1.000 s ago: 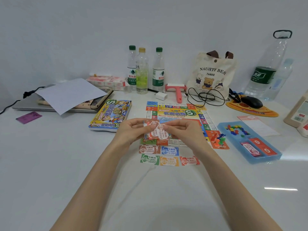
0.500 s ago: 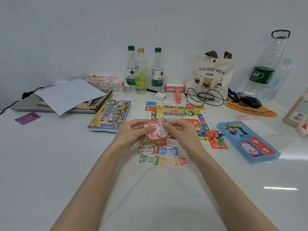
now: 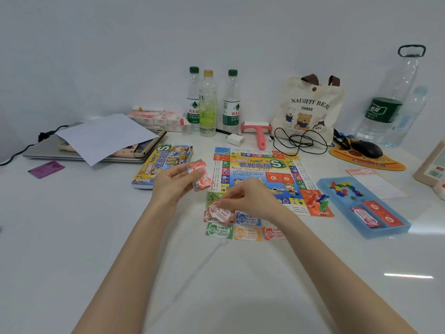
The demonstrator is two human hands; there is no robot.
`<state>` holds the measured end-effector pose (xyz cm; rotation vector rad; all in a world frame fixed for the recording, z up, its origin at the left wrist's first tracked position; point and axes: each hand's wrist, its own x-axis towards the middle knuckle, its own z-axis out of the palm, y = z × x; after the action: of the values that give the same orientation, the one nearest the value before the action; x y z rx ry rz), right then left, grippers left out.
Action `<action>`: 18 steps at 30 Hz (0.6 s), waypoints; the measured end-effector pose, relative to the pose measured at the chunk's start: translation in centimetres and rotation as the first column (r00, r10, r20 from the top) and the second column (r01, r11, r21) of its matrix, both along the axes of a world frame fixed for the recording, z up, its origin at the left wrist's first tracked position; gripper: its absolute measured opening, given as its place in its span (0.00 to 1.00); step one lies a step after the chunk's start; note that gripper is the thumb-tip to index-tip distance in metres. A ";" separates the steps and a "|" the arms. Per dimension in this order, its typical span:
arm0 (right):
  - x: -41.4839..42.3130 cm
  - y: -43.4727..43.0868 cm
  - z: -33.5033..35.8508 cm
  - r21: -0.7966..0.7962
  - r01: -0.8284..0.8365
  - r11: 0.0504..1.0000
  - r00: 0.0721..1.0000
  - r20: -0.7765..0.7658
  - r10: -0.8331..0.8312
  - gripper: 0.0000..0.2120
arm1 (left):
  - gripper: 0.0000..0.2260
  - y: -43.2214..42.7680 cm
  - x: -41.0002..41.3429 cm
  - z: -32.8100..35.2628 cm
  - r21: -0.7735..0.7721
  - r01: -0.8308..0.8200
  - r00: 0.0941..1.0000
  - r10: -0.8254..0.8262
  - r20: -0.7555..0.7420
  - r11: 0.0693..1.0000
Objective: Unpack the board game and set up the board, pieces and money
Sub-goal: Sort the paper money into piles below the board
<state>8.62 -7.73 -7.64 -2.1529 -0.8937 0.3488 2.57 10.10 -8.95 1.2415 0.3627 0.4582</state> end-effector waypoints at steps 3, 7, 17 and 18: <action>0.2 0.8 -0.1 -0.032 -0.013 0.999 0.998 0.066 0.015 0.07 | 0.11 0.1 0.1 -0.1 0.003 -0.005 1.000 0.005 0.004 1.000; 0.7 1.5 -0.7 -0.095 -0.042 0.995 0.994 0.100 0.052 0.06 | 0.13 0.4 0.1 -0.3 0.010 -0.005 1.000 0.005 0.011 1.000; 0.6 1.3 -1.2 -0.095 -0.032 0.995 0.966 0.251 0.055 0.08 | 0.12 0.2 0.2 -0.1 0.011 -0.030 1.000 0.030 -0.002 0.999; 0.6 1.1 -1.0 -0.076 -0.029 0.997 0.966 0.255 0.048 0.07 | 0.12 0.2 0.3 -0.1 0.005 -0.034 0.999 0.034 -0.004 0.999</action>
<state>9.22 -6.66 -8.67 -2.2845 -1.0833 0.1225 2.83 10.33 -9.06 1.2429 0.3866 0.4857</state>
